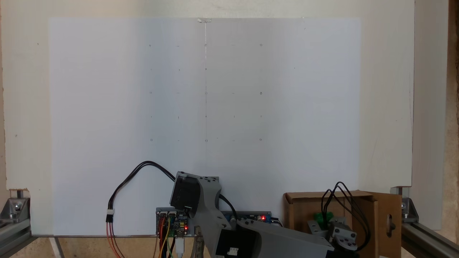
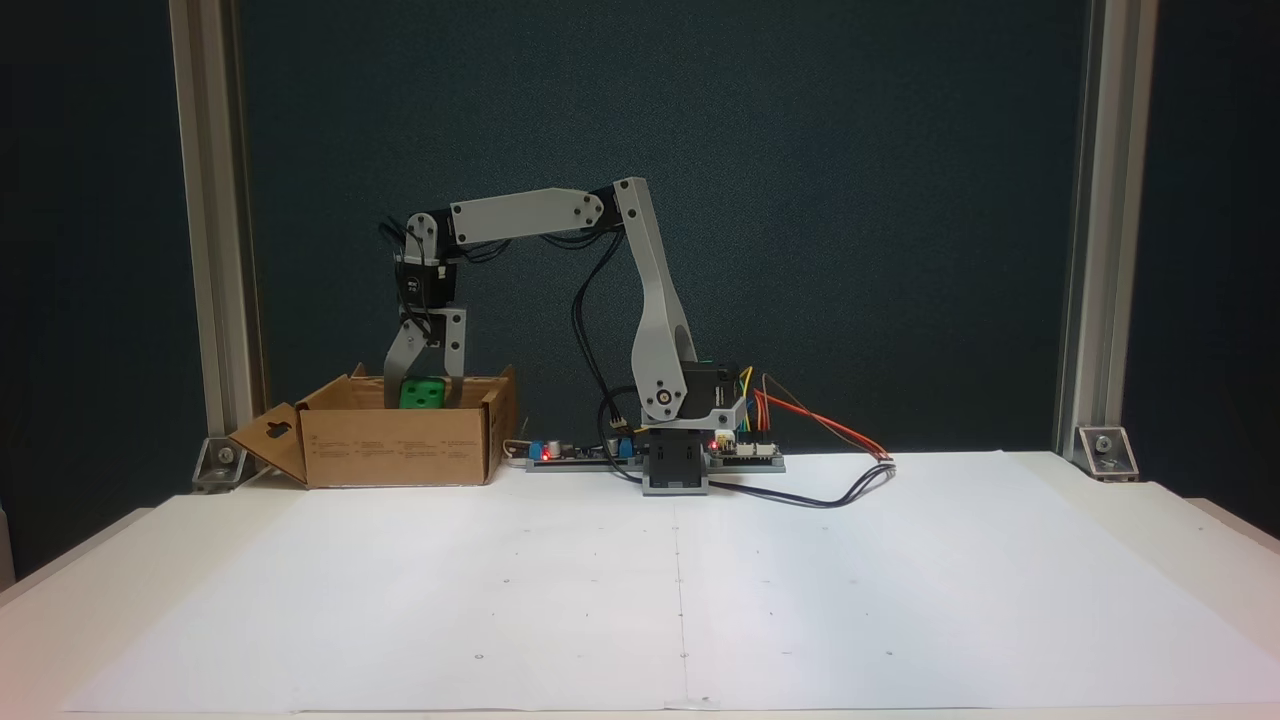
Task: Grasp a green dice and put it in the bin.
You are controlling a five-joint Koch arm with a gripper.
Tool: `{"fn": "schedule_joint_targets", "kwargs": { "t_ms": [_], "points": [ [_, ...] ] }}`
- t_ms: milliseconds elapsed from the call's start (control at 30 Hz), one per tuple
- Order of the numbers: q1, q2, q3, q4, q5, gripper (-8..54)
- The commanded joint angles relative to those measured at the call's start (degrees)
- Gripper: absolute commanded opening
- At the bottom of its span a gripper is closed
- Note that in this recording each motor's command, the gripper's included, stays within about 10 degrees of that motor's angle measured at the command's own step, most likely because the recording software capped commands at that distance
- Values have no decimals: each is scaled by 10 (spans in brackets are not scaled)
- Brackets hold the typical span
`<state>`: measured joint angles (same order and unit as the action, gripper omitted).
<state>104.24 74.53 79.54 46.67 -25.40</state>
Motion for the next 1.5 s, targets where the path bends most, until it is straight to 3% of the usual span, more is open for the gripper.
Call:
{"fn": "schedule_joint_targets", "kwargs": {
  "t_ms": [0,33,100,233,400,600,833,1067,1367,1467],
  "points": [
    [4,4,-43,-18,-39,126],
    [4,4,-43,-26,-39,134],
    [4,4,-43,-40,-39,306],
    [4,4,-43,-77,-33,442],
    [-6,24,-43,-110,-10,442],
    [-99,160,-43,-108,101,435],
    [-360,265,-43,-112,207,433],
    [-649,324,-18,-112,234,442],
    [-1021,435,192,-294,233,441],
    [-1053,462,264,-371,232,441]
  ]
}}
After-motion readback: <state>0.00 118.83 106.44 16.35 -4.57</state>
